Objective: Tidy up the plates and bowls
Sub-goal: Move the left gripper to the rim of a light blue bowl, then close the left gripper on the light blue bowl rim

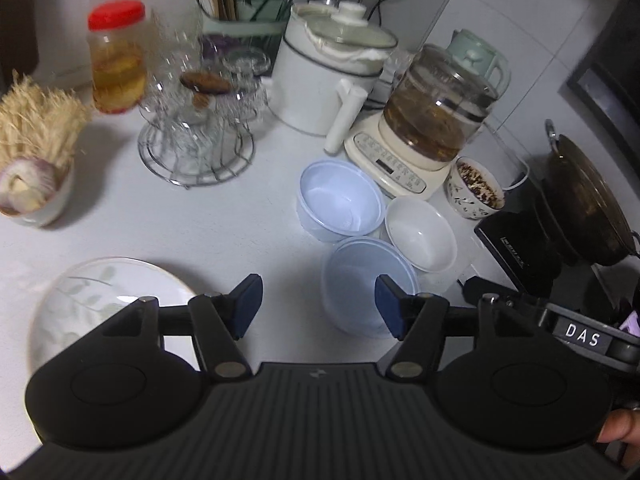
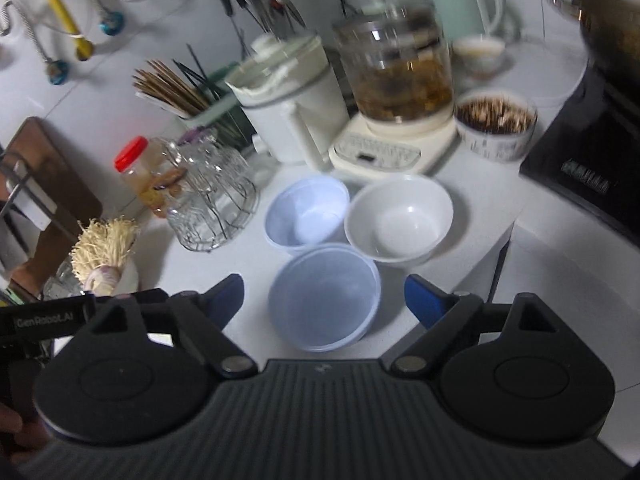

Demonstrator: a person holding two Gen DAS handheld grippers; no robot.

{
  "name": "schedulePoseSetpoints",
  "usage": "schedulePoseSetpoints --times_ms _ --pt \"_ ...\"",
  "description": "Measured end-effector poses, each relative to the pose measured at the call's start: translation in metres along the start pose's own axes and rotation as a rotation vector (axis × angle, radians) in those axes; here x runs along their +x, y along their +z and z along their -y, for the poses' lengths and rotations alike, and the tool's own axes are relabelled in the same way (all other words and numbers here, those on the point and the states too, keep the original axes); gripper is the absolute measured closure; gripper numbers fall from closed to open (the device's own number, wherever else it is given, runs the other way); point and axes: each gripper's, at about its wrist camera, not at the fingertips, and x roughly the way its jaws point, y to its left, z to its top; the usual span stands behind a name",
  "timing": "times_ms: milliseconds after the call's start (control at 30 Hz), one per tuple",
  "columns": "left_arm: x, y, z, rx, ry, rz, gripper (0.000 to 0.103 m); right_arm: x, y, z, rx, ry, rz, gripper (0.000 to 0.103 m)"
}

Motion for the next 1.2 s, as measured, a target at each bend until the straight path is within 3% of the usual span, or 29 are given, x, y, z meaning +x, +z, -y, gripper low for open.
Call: schedulePoseSetpoints --times_ms 200,333,533,733,933,1200 --pt "0.047 0.004 -0.001 -0.048 0.002 -0.075 0.036 0.039 0.004 0.02 0.038 0.072 -0.086 0.017" --pt "0.075 0.004 -0.004 -0.093 -0.017 -0.126 0.037 0.061 0.002 0.03 0.04 0.064 -0.132 0.036" --pt "0.1 0.003 -0.001 -0.093 -0.017 -0.165 0.059 0.079 -0.002 0.041 0.048 0.055 -0.179 0.061" --pt "0.111 0.006 0.001 -0.088 -0.036 -0.185 0.079 0.09 -0.003 0.04 0.041 0.053 -0.201 0.078" --pt "0.106 0.01 -0.004 -0.1 -0.066 -0.198 0.08 0.091 -0.001 0.035 0.038 0.085 -0.217 0.082" --pt "0.086 0.009 -0.018 -0.106 -0.045 -0.194 0.08 0.095 -0.002 0.002 -0.001 0.157 -0.245 0.082"
